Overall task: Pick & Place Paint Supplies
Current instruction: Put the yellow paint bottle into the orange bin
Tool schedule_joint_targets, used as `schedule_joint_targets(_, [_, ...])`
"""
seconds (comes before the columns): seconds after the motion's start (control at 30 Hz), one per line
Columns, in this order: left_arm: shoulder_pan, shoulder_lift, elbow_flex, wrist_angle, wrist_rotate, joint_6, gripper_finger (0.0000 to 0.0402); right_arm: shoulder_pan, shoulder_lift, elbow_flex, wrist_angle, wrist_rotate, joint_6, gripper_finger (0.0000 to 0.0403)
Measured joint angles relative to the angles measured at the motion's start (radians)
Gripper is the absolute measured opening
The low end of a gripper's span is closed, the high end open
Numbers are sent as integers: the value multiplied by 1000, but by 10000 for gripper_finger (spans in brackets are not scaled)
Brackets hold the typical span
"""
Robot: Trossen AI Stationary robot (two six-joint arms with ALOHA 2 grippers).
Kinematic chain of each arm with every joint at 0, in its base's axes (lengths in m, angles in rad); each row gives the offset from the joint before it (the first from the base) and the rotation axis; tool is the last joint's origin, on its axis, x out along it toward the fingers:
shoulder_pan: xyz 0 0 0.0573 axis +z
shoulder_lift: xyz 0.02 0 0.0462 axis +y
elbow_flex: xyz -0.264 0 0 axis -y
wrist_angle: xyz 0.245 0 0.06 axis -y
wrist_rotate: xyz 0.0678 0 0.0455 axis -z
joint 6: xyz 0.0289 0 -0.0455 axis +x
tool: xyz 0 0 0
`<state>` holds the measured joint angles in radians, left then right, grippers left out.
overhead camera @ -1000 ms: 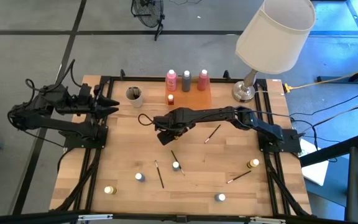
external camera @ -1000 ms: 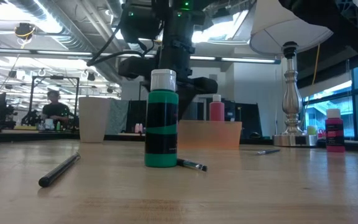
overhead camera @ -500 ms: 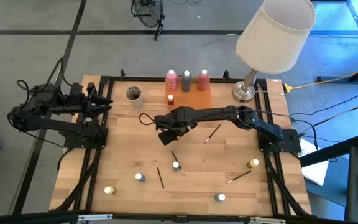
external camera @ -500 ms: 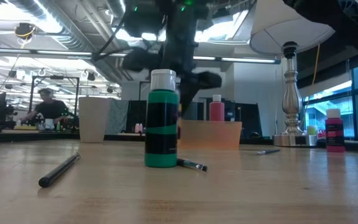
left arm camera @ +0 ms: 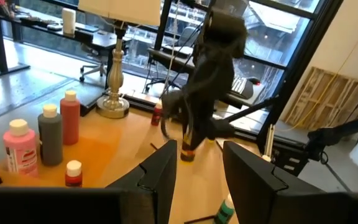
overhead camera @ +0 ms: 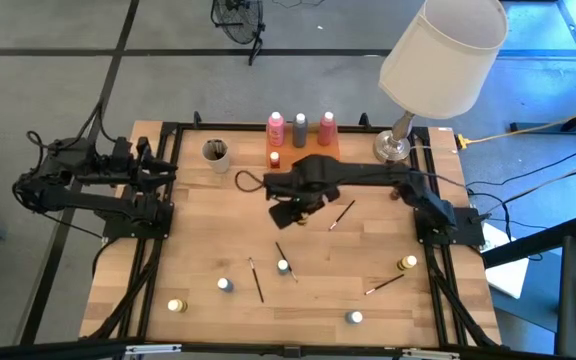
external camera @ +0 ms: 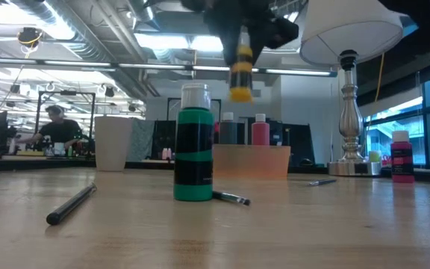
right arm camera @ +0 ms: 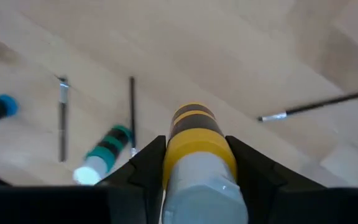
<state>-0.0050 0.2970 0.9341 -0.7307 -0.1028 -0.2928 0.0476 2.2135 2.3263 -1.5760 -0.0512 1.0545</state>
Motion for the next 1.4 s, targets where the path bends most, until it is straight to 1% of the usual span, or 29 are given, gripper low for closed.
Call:
schedule_joint_targets(0.13, [0, -1, 0, 1, -7, 15, 127, -39, -32, 24, 6, 21, -27, 142])
schedule_joint_targets(0.27, [0, 0, 0, 6, -20, 25, 127, -105, -51, 25, 5, 38, -110, 142])
schedule_joint_targets(0.33, [0, 2, 0, 11, -44, 14, 127, -146, -58, 26, 5, 57, -162, 142])
schedule_joint_targets(0.47, [0, 1, 0, 17, -88, -9, 127, -235, -58, 26, 5, 59, -275, 142])
schedule_joint_targets(0.7, [0, 1, 0, 18, -204, -25, 127, -365, -58, 25, 5, 65, -455, 142])
schedule_joint_targets(0.8, [0, 1, 0, 29, -250, -26, 127, -402, -58, 25, 5, 79, -518, 142])
schedule_joint_targets(0.9, [0, 1, 0, 59, -285, -26, 127, -425, -59, 22, 6, 117, -591, 142])
schedule_joint_targets(1.07, [0, 1, 0, 116, -308, -17, 127, -446, -60, -46, 5, 130, -673, 142])
schedule_joint_targets(1.17, [0, 1, 0, 139, -308, -11, 127, -449, -60, -105, 5, 134, -669, 142])
schedule_joint_targets(1.4, [0, 2, 0, 139, -326, -11, 127, -461, -60, -233, 4, 180, -509, 142])
